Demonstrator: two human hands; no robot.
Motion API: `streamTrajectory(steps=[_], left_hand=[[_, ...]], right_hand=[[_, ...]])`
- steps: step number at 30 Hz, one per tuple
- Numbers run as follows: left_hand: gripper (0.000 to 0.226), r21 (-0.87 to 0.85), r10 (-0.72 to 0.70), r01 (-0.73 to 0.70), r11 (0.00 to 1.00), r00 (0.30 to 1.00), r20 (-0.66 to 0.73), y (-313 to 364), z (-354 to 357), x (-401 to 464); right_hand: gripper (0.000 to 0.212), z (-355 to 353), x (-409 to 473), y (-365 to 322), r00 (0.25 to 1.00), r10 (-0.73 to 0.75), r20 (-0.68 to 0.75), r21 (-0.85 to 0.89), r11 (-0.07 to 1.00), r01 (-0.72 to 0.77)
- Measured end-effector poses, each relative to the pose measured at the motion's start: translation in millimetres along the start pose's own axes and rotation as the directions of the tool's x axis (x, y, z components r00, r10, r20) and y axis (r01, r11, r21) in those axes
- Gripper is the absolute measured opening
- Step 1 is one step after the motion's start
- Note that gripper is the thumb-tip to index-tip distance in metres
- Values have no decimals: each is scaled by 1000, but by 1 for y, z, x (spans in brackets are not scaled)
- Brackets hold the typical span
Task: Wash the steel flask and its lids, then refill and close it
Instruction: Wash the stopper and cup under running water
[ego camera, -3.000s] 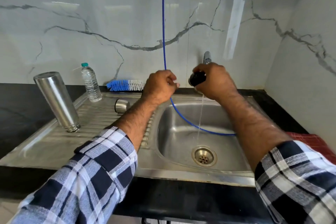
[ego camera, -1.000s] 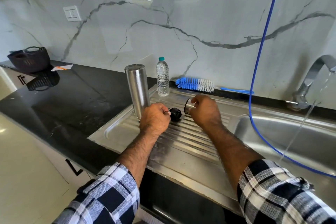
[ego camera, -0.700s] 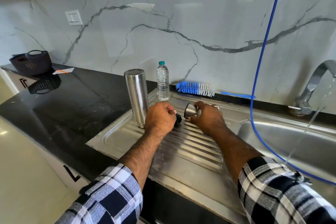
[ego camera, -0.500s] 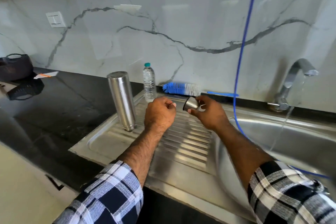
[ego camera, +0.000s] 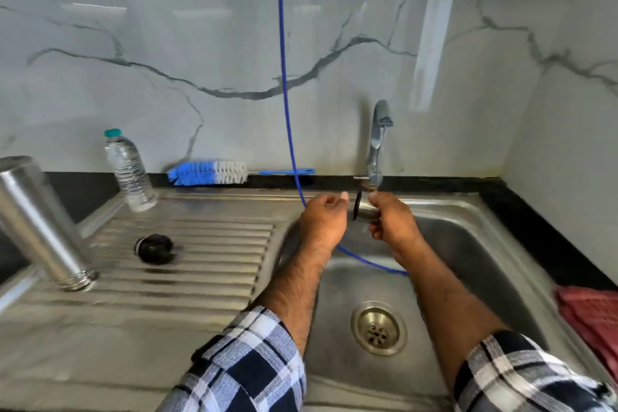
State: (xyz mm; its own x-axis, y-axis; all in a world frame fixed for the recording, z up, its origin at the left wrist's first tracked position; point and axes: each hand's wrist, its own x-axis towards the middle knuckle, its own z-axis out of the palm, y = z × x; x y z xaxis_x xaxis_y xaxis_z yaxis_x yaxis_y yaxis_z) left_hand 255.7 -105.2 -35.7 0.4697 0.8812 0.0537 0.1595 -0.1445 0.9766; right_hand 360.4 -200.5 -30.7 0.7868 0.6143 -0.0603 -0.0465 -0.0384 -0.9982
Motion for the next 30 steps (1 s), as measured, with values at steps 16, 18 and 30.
streamTrajectory(steps=[16,18,30], left_hand=[[69,174,68,-105,979,976,206,-1,30,-3],[74,195,30,-61,979,987,157,3,34,-2],[79,17,-72,70,997,976,205,1,60,6]], right_hand=[[55,1,9,10,939,-281,-199,-491,857,153],[53,0,10,13,920,-379,-102,-525,806,274],[46,-14,23,15,858,-512,-41,-564,721,403]])
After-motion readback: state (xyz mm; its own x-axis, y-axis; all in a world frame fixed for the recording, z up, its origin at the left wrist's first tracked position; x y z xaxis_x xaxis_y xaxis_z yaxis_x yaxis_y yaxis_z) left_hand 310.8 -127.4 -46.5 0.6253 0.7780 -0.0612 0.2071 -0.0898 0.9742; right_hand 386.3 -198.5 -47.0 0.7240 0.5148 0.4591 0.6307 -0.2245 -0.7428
